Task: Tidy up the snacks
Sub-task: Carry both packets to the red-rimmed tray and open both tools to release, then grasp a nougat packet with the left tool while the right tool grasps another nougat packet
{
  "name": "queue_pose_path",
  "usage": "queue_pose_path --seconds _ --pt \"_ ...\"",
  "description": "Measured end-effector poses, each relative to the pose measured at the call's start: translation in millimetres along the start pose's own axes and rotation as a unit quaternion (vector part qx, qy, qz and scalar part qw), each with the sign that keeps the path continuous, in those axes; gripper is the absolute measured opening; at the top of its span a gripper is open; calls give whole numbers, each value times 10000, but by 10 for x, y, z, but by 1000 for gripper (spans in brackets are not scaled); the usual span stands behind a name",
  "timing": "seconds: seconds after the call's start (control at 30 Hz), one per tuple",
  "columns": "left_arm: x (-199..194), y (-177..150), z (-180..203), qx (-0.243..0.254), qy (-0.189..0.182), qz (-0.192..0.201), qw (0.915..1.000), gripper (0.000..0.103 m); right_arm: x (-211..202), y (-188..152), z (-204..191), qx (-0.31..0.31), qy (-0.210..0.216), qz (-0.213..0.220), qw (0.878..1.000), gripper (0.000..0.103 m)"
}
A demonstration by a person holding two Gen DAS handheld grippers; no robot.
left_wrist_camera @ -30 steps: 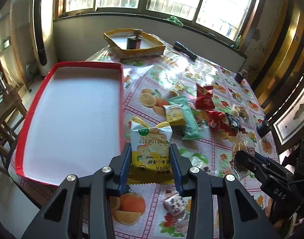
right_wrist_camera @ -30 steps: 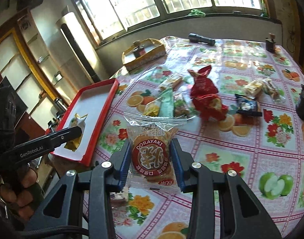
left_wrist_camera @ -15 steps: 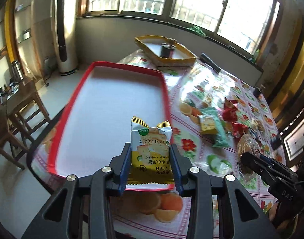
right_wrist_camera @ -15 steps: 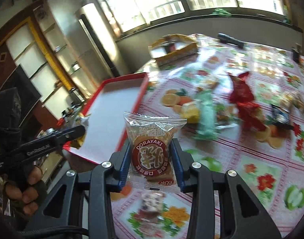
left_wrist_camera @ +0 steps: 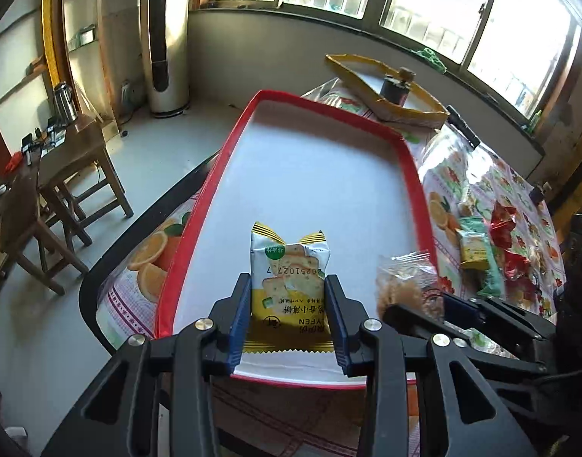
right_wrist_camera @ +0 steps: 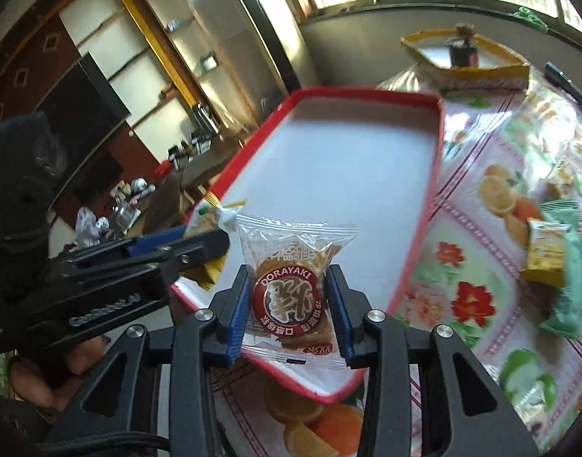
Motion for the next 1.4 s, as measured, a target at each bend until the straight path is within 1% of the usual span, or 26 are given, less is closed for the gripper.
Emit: queue_pose_path --seconds 0.17,0.33,0.47,0.53,0.6,0.63,0.67,0.7,0.83,0.87,0.9,1.0,1.07,1.23,1.3,1.4 --pt "125 -47 -7 88 22 -93 9999 37 196 -12 98 59 -112 -202 9997 41" --pt "276 -121 -45 88 49 -307 9995 37 269 -44 130 74 -189 -333 9992 41" --pt "316 -182 -58 111 78 -385 9992 38 292 -53 142 67 -213 -413 9989 41" --pt "306 -182 -69 122 148 -369 9991 38 304 -53 150 71 -209 -417 9989 45" --pt "307 -179 -88 83 155 -391 9991 39 291 -40 167 85 -226 -381 9990 55" --pt "297 -176 -106 52 171 -394 9991 40 281 -27 170 89 -226 -358 9991 58" --pt "285 -169 -118 32 205 -377 9991 42 253 -18 174 94 -225 -312 9992 61" --pt "266 -157 -123 12 233 -348 9991 46 223 -15 169 94 -215 -268 9994 61" --pt "152 -108 -109 -19 176 -217 9996 60 -43 21 120 58 -192 34 9998 61" --pt "121 -102 -95 -17 155 -189 9997 65 -152 27 104 27 -213 140 9997 64" --pt "82 -92 -74 -20 137 -135 9998 66 -254 16 98 20 -261 239 9994 67" --pt "1 -83 25 11 62 -51 10000 66 -634 -41 207 164 -443 551 9974 69" --pt "-60 -103 141 61 -80 -30 9999 66 -903 -145 347 305 -649 722 9948 70" --pt "-201 -224 587 521 -405 4 9978 67 -1499 -504 809 912 -1103 1023 9844 70" --pt "-236 -285 756 700 -486 -18 9964 67 -1667 -620 958 1152 -1207 1121 9796 70" --pt "-284 -358 937 896 -614 -68 9941 67 -1808 -754 1051 1335 -1305 1191 9752 70"
Point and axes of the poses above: each gripper's, at about its wrist camera, not at the fingertips, and x roughly the way its jaws point, z to its right, y to its top, the point moved 9 cm from there along x, roughly the way its jaws point, and after that the axes turned 12 degrees about y, right-handed, at the moved point
